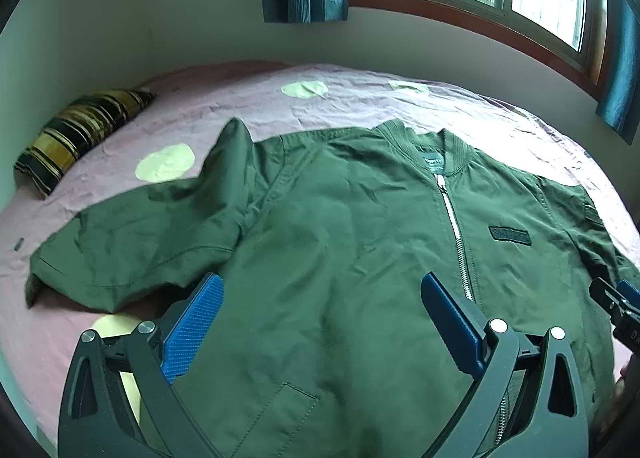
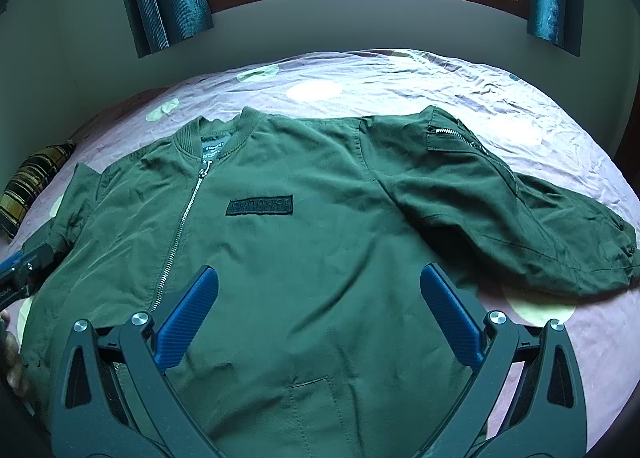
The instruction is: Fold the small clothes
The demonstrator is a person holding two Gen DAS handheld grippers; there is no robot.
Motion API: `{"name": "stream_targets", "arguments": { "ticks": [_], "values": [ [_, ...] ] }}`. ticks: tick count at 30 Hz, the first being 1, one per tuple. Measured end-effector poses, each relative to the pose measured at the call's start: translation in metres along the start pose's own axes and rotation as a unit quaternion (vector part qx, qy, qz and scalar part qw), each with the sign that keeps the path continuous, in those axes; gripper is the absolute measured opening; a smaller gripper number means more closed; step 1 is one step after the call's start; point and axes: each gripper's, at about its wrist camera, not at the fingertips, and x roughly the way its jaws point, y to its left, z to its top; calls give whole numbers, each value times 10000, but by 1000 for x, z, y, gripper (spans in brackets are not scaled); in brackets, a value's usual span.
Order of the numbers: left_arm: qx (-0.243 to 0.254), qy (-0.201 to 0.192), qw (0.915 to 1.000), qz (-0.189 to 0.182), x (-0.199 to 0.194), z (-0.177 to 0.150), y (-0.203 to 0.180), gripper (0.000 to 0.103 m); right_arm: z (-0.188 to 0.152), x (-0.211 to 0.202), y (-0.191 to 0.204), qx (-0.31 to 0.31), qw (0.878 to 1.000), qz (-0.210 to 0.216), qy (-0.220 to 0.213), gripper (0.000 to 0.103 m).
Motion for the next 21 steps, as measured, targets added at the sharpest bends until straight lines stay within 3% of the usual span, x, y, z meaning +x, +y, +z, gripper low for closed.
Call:
{"name": "stream_targets", "arguments": {
  "ticks": [3, 8, 12, 14, 16, 18, 21],
  "values": [
    [-188, 174, 9995, -175, 5, 0, 7, 99, 12, -11, -29, 335, 9992, 216, -67, 101],
    [-299, 185, 9993, -114, 12, 1, 17, 99, 19, -41, -148, 1635, 9855, 279, -345, 101],
    [-221, 111, 9997, -32, 15, 4, 23, 99, -4, -70, -272, 2901, 9545, -283, -627, 101],
    [-191, 91, 9998, -11, 16, 5, 24, 99, -21, -74, -321, 3365, 9379, -636, -558, 98],
    [-181, 115, 9998, 7, 18, 5, 25, 99, -37, -72, -357, 3791, 9202, -871, -430, 79],
    [-213, 145, 9997, 23, 21, 5, 26, 99, -56, -66, -389, 4256, 9002, -862, -312, 72],
    [-262, 203, 9994, 83, 25, 4, 28, 99, -66, -55, -410, 4542, 8881, -631, -307, 72]
  ]
}}
